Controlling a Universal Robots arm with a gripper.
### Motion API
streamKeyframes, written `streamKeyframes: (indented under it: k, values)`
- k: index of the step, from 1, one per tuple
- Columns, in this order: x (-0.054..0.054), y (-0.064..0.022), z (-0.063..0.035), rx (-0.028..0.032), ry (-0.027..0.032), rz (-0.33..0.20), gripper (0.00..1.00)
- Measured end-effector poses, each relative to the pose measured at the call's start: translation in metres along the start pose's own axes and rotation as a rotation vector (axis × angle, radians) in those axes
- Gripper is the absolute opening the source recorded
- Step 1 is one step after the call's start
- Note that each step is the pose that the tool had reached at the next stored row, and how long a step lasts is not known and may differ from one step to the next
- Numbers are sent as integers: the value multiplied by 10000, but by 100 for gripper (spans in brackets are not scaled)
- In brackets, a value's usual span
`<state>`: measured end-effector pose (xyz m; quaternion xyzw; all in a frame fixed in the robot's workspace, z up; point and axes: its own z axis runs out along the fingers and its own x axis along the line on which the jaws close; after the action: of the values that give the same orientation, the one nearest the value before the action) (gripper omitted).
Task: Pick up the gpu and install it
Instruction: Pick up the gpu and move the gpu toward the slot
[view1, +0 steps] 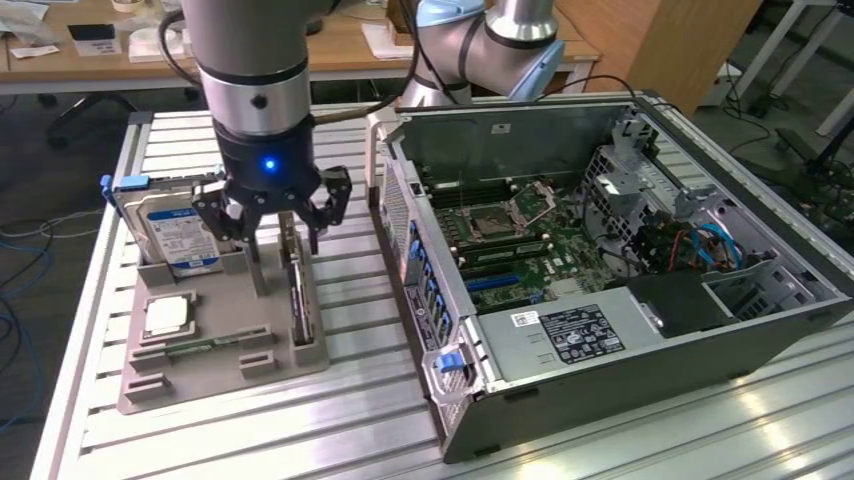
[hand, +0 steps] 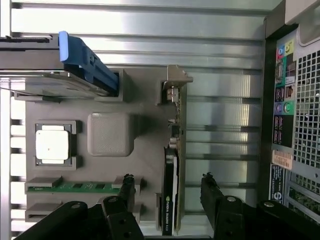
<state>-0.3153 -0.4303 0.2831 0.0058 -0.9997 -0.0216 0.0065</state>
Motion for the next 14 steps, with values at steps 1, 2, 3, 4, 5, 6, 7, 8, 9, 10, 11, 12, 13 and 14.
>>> streamKeyframes:
  k: [1, 2, 3, 4, 5, 6, 7, 8, 9, 10, 11, 12, 13, 14]
  values:
    - [-1, -2, 18, -1, 0, -2, 65]
    - [-2, -4, 36, 0, 0, -5, 65]
    - [-2, -6, 54, 0, 0, -6, 65]
    - [-2, -8, 72, 0, 0, -8, 65]
    - [-3, -10, 90, 0, 0, -10, 65]
    - [-3, -13, 108, 0, 0, -13, 65]
    - [-4, -19, 127, 0, 0, -15, 65]
    - [-4, -27, 144, 0, 1, -16, 65]
    - [-3, -35, 162, 0, 1, -17, 65]
    - [-4, -43, 179, 0, 0, -19, 65]
    - [-4, -46, 197, 1, 1, -21, 65]
    - [-4, -47, 215, 0, 1, -20, 65]
    - [-4, -48, 235, 0, 0, -20, 65]
    - [-5, -50, 253, 0, 0, -21, 65]
